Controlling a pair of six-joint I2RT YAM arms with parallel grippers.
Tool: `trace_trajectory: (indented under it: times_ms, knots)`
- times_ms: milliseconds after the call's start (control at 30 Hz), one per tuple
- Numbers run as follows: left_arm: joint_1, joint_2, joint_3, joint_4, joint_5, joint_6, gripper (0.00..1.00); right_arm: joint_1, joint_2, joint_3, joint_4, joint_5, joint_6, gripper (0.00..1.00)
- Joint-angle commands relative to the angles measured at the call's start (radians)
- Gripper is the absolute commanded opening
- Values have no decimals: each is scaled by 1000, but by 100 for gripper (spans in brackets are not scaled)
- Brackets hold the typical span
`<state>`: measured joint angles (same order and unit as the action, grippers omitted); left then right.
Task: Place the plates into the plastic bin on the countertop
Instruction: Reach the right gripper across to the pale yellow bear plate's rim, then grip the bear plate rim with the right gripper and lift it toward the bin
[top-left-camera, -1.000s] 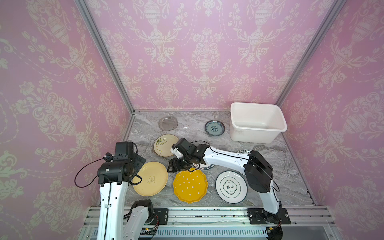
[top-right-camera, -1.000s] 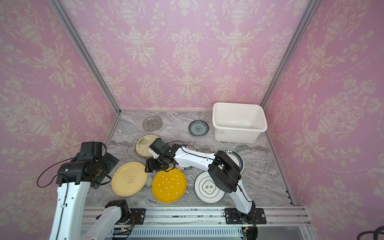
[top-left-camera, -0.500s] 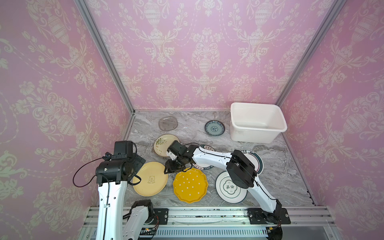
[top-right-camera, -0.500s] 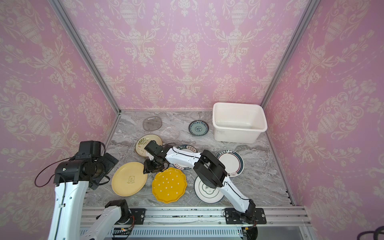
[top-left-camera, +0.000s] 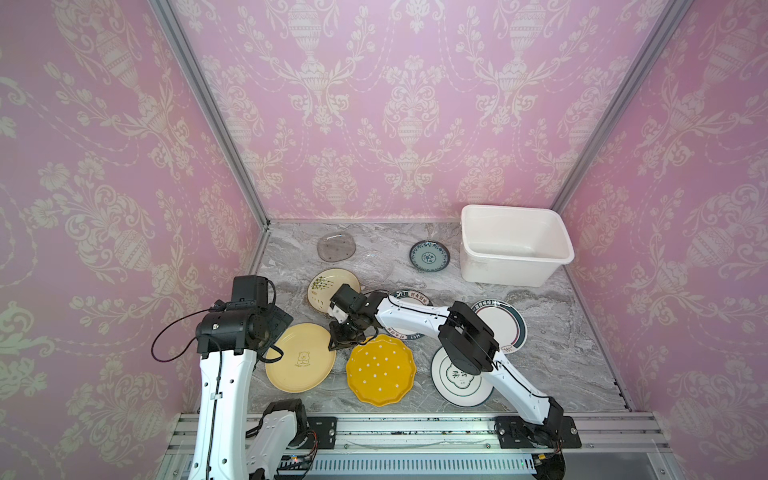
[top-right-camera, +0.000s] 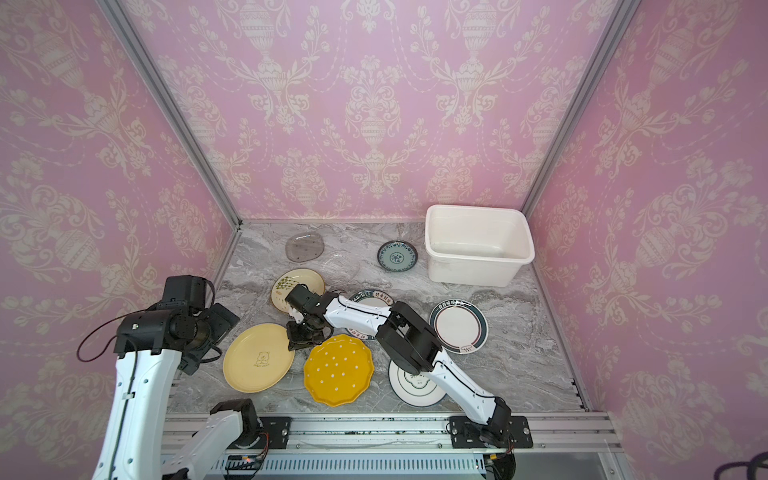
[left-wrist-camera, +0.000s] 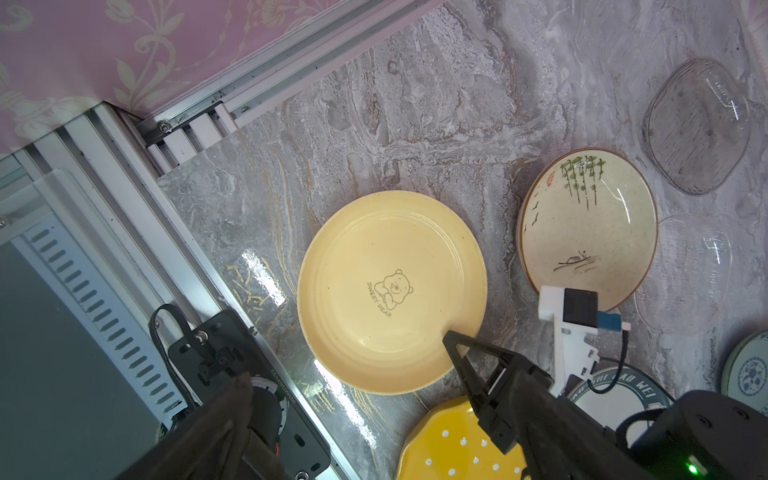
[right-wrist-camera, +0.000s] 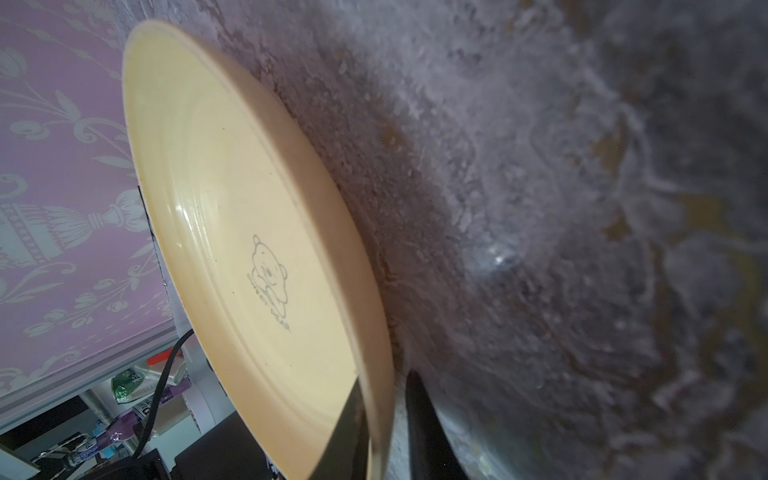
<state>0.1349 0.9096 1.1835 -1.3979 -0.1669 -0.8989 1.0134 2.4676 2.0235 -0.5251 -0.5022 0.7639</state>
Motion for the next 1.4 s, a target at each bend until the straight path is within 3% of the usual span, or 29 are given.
trace_trajectory:
  times_ms: [0,133,267,400,633,767,833,1100,1367]
  knots:
    - [6,6,33,11,10,31,99,5,16,32,-31,-13,3,11]
    - [6,14,50,32,28,47,97,5,-30,8,-23,5,-8,0]
    - [6,28,104,74,75,63,96,-5,-122,-34,-19,44,-18,0]
    - [5,57,198,183,195,78,95,-37,-228,-55,-60,85,-38,0]
    - [-20,128,375,363,369,88,94,-169,-395,-45,-189,137,-74,0]
    - [-71,183,474,399,409,114,94,-275,-459,9,-296,169,-124,0]
    - [-113,217,519,408,416,122,99,-339,-487,37,-352,181,-152,0]
    - [-380,368,654,434,360,211,99,-574,-603,60,-446,220,-216,0]
    - [-635,572,851,344,260,347,99,-831,-740,-29,-473,212,-270,0]
